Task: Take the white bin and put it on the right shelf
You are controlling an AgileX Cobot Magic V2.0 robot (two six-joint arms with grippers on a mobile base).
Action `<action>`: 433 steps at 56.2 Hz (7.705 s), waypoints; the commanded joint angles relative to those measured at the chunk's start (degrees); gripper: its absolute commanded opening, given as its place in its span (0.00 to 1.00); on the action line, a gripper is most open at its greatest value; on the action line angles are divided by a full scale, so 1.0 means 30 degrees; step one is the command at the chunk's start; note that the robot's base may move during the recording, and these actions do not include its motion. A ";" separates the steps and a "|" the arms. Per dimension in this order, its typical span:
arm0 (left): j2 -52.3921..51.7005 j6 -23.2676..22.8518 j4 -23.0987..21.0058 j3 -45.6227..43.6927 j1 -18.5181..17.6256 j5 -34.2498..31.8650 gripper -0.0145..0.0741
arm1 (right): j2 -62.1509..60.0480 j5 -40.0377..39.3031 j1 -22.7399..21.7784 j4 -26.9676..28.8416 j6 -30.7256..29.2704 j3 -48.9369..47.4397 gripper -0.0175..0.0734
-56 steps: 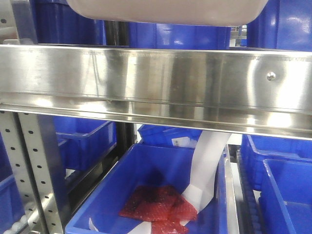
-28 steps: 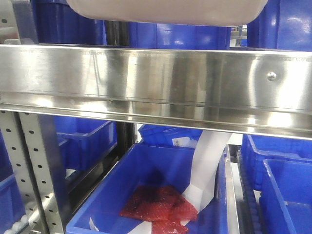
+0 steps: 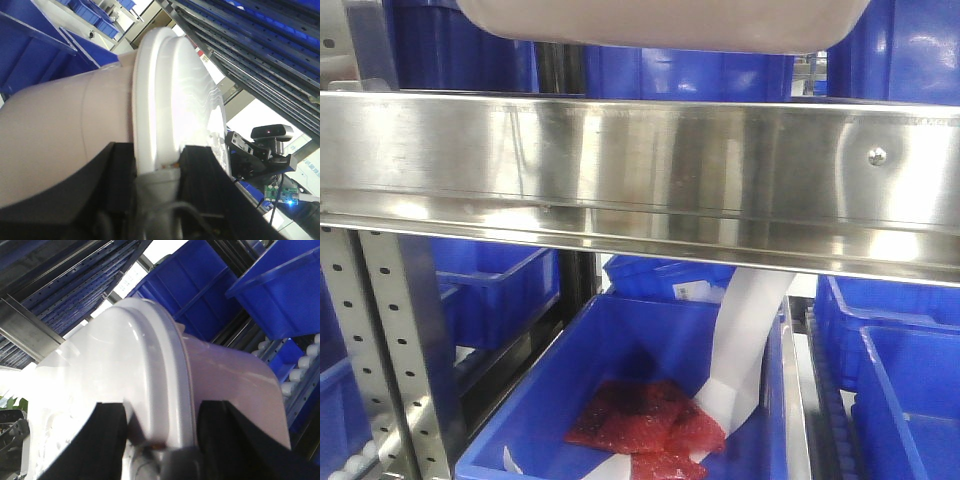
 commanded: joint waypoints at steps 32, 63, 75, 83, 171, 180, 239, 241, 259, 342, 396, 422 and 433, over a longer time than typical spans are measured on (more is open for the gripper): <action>0.1690 0.0540 -0.1641 -0.0671 -0.0817 0.2000 0.02 | 0.1150 0.2825 0.0566 0.1334 -0.0065 -0.0652 0.27; 0.2575 0.1721 -0.1411 -0.0671 -0.0817 0.1247 0.70 | 0.2318 0.1799 0.0566 0.1111 -0.1355 -0.0692 0.89; 0.2575 0.1721 -0.1411 -0.0671 -0.0817 0.0407 0.77 | 0.2318 -0.0653 0.0510 0.0000 -0.2647 -0.0739 0.89; 0.2575 0.2407 -0.1237 -0.0671 -0.0714 -0.0381 0.77 | 0.2318 -0.3002 0.0510 -0.1987 -0.3085 -0.1330 0.89; -0.5736 -1.4424 2.8579 -0.1774 -0.3750 -0.0648 0.03 | -1.4032 -0.5195 0.0510 -2.5556 1.1182 0.5967 0.28; -0.8901 -1.4277 2.8655 0.3546 -0.4893 -0.5611 0.03 | -1.7939 -0.6617 0.0510 -2.5535 1.1182 0.9378 0.28; -2.0842 -1.4277 2.9091 1.8368 -0.5169 -2.1334 0.03 | -2.4778 -0.8806 0.0510 -2.5299 1.1182 1.2638 0.28; -2.0842 -1.4277 2.9091 1.8368 -0.5169 -2.1334 0.03 | -2.4778 -0.8806 0.0510 -2.5299 1.1182 1.2638 0.28; -2.1668 -1.4277 3.0548 1.9037 -0.5169 -1.9844 0.03 | -2.4778 -0.8806 0.0510 -2.5299 1.1182 1.2638 0.28; -2.8325 -1.4466 2.8930 2.6216 -0.1135 -2.0095 0.03 | -2.4778 -0.8746 0.0510 -2.5299 1.1182 1.2638 0.28; -2.8325 -1.4466 2.8930 2.6216 -0.1135 -2.0095 0.03 | -2.6306 -1.7777 0.3010 -3.0750 1.7036 2.2349 0.28; -2.8325 -1.4466 2.8930 2.6216 -0.1135 -2.0095 0.03 | -2.6329 -1.8058 0.3010 -3.0750 1.7036 2.2349 0.28; -2.8325 -1.4466 2.8930 2.6216 -0.1135 -2.0095 0.03 | -2.6329 -1.8058 0.3010 -3.0750 1.7036 2.2349 0.28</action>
